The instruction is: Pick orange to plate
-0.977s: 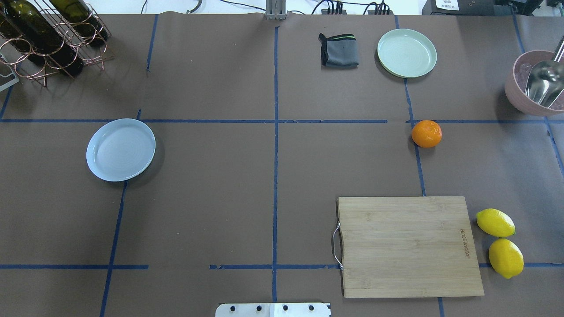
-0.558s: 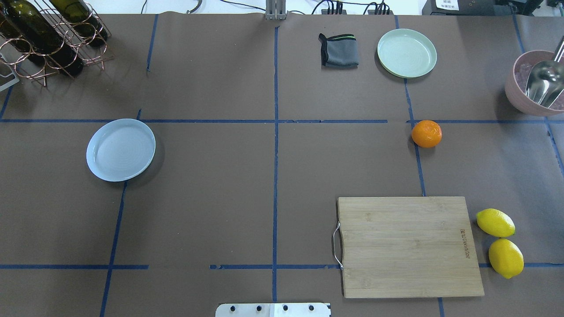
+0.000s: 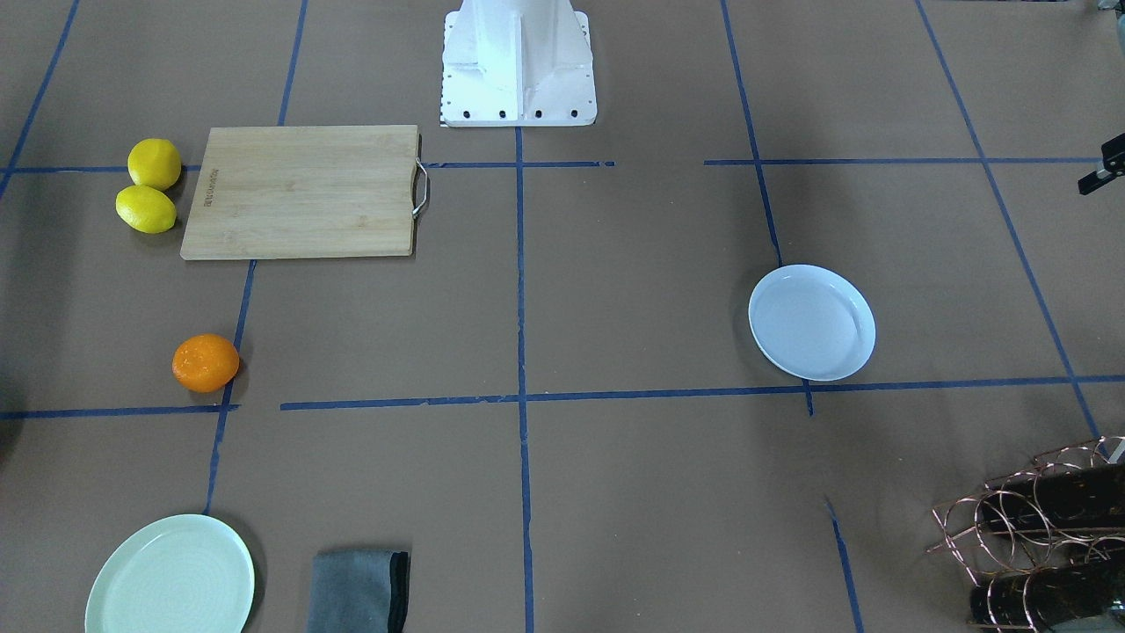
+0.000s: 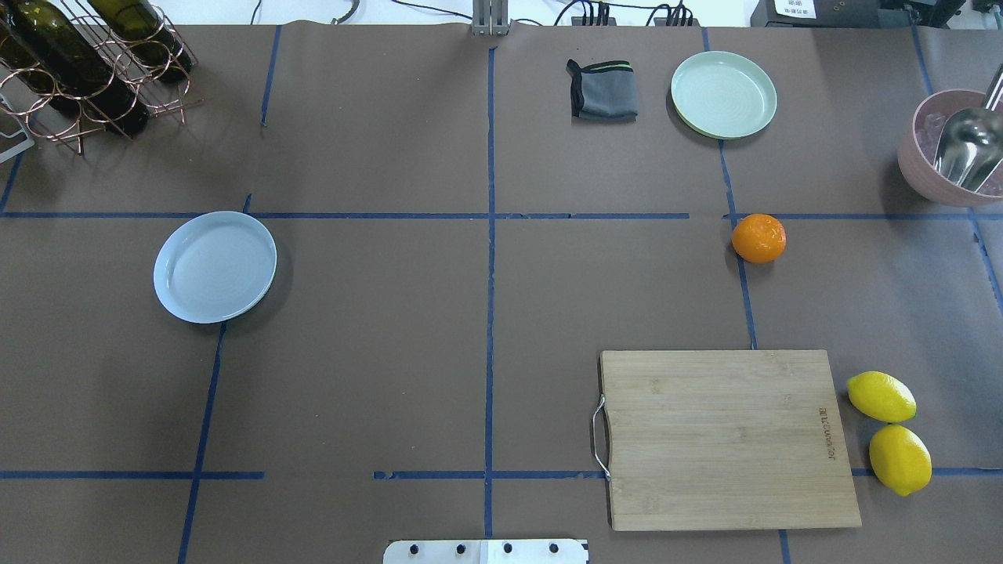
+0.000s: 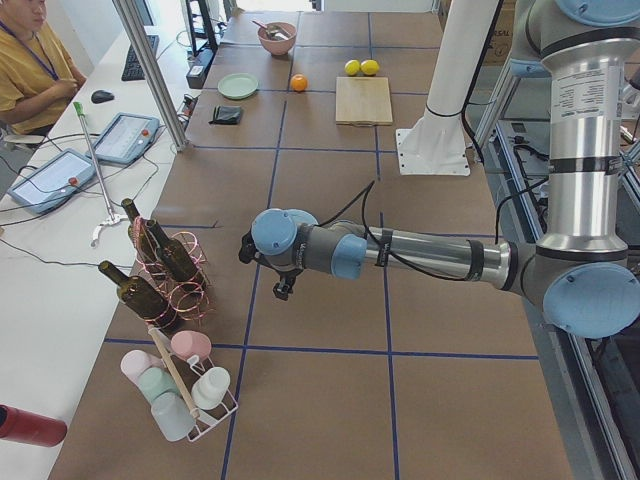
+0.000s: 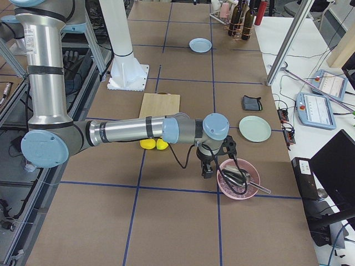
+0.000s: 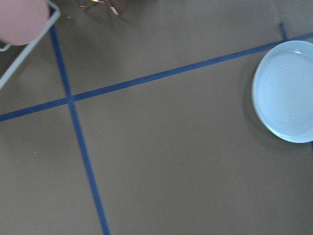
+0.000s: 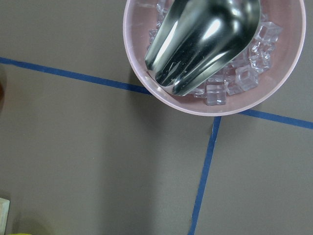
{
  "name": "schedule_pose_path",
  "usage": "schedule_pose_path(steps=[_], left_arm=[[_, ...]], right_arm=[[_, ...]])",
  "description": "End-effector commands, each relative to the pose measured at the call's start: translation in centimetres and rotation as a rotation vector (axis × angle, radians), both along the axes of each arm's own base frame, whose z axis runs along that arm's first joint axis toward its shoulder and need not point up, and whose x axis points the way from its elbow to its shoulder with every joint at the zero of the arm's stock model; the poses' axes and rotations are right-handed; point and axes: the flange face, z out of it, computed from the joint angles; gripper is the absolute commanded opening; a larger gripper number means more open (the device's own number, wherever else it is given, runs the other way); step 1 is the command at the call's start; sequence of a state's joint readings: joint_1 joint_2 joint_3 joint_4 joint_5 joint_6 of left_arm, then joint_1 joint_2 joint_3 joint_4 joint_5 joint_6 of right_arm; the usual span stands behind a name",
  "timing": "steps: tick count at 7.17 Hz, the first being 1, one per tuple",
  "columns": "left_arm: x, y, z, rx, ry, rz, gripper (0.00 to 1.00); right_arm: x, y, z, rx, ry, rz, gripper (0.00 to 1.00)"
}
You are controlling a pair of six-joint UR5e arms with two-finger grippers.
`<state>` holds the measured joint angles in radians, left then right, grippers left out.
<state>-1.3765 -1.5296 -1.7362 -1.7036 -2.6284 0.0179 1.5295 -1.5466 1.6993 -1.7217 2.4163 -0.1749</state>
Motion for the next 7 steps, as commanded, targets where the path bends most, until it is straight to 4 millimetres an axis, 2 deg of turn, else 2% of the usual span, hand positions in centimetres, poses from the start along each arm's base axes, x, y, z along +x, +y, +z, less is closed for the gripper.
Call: schedule_pose_path(steps=[1, 2, 3, 4, 5, 7], left_arm=[[11.6, -2.3, -4.6, -0.032, -0.115, 0.018, 1.0], [13.9, -3.5, -5.4, -0.082, -0.138, -0.022, 0.92], [17.0, -4.7, -5.3, -0.118, -0.144, -0.009, 0.92], [19.2, -5.1, -4.5, -0.171, -0.163, -0.022, 0.92], [21.6, -4.4, -3.3, -0.173, -0.18, -0.018, 0.92], [23.2, -4.0, -2.4, -0.185, -0.168, -0.039, 0.92]], right_arm=[[-0.7, -0.2, -0.5, 0.008, -0.008, -0.01, 1.0], [-0.9, -0.2, -0.5, 0.007, -0.008, -0.014, 1.0], [-0.9, -0.2, -0.4, 0.002, -0.008, -0.014, 1.0], [-1.3, -0.2, -0.1, -0.001, -0.007, -0.023, 1.0], [-1.4, -0.2, -0.2, -0.001, -0.009, -0.023, 1.0], [-1.6, -0.2, -0.2, 0.001, -0.015, -0.03, 1.0]])
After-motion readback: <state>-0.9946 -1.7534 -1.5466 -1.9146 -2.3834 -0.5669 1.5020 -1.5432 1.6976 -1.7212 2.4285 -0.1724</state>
